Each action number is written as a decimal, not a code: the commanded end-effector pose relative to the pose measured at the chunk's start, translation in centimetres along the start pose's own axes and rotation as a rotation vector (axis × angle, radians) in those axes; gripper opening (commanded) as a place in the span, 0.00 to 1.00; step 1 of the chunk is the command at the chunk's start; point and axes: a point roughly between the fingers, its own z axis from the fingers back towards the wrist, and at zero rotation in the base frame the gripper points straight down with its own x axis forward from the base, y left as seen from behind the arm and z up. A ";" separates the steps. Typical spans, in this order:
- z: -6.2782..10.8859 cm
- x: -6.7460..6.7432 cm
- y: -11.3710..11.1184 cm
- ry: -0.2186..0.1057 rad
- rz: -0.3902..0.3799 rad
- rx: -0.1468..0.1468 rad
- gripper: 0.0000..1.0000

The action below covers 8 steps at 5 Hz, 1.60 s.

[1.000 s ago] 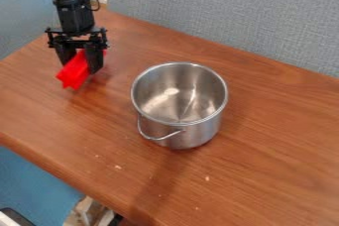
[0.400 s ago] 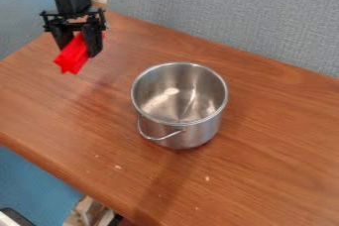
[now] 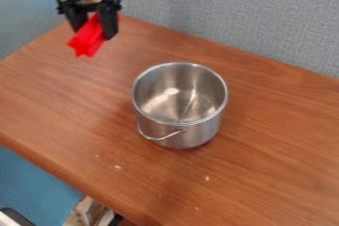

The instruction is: Put the red object in the metal pot

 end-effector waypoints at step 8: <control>2.3 -4.8 -7.9 -0.067 -0.168 -0.018 0.00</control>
